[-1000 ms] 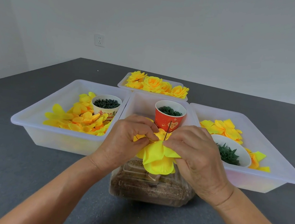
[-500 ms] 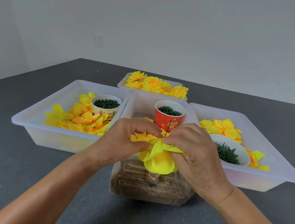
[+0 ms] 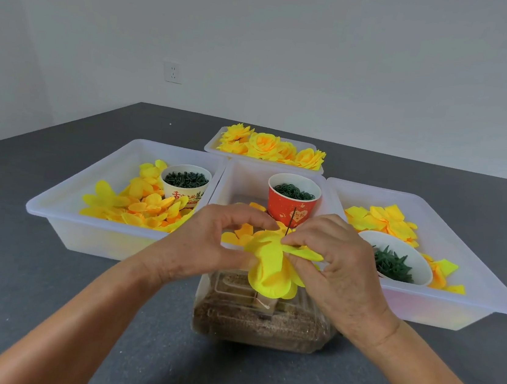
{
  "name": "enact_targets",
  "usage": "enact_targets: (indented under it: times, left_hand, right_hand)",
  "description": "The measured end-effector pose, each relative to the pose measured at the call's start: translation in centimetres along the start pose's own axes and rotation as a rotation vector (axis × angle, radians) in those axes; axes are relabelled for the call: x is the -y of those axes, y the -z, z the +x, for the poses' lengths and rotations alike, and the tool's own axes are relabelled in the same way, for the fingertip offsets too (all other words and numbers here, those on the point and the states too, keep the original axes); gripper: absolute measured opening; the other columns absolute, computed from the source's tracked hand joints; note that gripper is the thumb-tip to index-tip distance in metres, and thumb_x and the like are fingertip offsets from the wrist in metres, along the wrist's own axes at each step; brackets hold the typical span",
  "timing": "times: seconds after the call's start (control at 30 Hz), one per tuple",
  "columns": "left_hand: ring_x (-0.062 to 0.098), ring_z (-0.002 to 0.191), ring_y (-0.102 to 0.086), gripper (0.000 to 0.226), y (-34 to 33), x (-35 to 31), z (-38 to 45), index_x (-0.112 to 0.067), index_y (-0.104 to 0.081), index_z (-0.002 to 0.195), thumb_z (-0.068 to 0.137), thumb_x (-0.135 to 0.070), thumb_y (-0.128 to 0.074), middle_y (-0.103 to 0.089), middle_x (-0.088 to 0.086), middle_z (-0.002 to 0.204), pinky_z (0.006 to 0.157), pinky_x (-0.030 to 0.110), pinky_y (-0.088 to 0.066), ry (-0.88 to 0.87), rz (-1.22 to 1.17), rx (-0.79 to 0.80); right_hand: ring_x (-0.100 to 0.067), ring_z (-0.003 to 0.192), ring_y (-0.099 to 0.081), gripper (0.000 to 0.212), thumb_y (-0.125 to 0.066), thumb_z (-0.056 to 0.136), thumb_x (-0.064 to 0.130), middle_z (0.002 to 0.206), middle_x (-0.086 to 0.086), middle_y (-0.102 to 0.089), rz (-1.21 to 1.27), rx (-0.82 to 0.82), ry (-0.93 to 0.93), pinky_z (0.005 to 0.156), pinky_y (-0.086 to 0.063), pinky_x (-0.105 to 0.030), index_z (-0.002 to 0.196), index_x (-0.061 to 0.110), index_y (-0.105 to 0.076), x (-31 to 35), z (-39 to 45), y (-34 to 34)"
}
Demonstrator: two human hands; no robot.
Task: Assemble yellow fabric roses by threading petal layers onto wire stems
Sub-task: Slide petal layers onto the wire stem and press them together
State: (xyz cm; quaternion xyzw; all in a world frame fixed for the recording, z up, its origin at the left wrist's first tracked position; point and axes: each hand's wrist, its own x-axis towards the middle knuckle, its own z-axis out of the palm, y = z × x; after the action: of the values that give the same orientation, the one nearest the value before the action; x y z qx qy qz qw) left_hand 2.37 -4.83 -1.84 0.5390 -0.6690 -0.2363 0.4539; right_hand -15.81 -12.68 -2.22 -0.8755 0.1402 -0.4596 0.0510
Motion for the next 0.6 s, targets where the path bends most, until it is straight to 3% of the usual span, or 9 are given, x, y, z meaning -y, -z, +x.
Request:
enact_targets:
  times: [0.1, 0.2, 0.37, 0.47, 0.6]
  left_hand:
    - [0.006, 0.111, -0.057, 0.04, 0.0, -0.2, 0.2, -0.011, -0.069, 0.106, 0.07, 0.005, -0.076, -0.064, 0.001, 0.117, 0.092, 0.013, -0.042, -0.04, -0.022, -0.029]
    - [0.004, 0.114, -0.055, 0.039, -0.1, -0.1, 0.3, -0.021, -0.071, 0.1, 0.071, 0.005, -0.075, -0.065, -0.006, 0.116, 0.096, 0.02, -0.043, -0.066, 0.046, -0.034]
    - [0.005, 0.105, -0.06, 0.035, -0.1, 0.2, 0.4, -0.015, -0.071, 0.097, 0.077, 0.013, -0.064, -0.068, -0.003, 0.108, 0.091, 0.011, -0.042, -0.108, 0.081, -0.113]
    - [0.005, 0.098, -0.063, 0.03, -0.1, 0.4, 0.7, -0.02, -0.069, 0.098, 0.086, 0.005, -0.06, -0.07, -0.005, 0.102, 0.088, 0.016, -0.046, -0.028, 0.085, -0.177]
    - [-0.001, 0.084, -0.061, 0.017, -0.5, 0.2, 1.3, -0.024, -0.067, 0.094, 0.091, -0.01, -0.058, -0.07, -0.007, 0.093, 0.073, 0.008, -0.047, 0.151, -0.038, -0.152]
  right_hand:
    - [-0.031, 0.074, -0.062, 0.011, -0.071, 0.068, 0.006, 0.076, -0.005, -0.067, -0.068, 0.018, 0.065, 0.066, -0.047, -0.04, 0.078, 0.007, -0.074, 0.0, 0.0, 0.0]
    - [-0.031, 0.074, -0.062, 0.011, -0.07, 0.07, 0.006, 0.077, -0.005, -0.067, -0.117, 0.029, 0.103, 0.066, -0.047, -0.04, 0.08, 0.007, -0.074, 0.0, 0.0, 0.1]
    - [-0.03, 0.074, -0.062, 0.016, -0.071, 0.065, 0.005, 0.077, -0.005, -0.066, -0.216, 0.05, 0.135, 0.069, -0.035, -0.032, 0.08, 0.007, -0.074, -0.1, -0.2, 0.1]
    - [-0.03, 0.073, -0.061, 0.017, -0.071, 0.063, 0.004, 0.076, -0.005, -0.066, -0.221, 0.054, 0.156, 0.069, -0.036, -0.033, 0.079, 0.006, -0.073, -0.1, -0.2, 0.0]
    - [-0.031, 0.074, -0.062, 0.014, -0.07, 0.067, 0.001, 0.078, -0.004, -0.067, -0.095, 0.036, 0.095, 0.065, -0.047, -0.04, 0.079, 0.007, -0.074, -0.4, -0.3, -0.1]
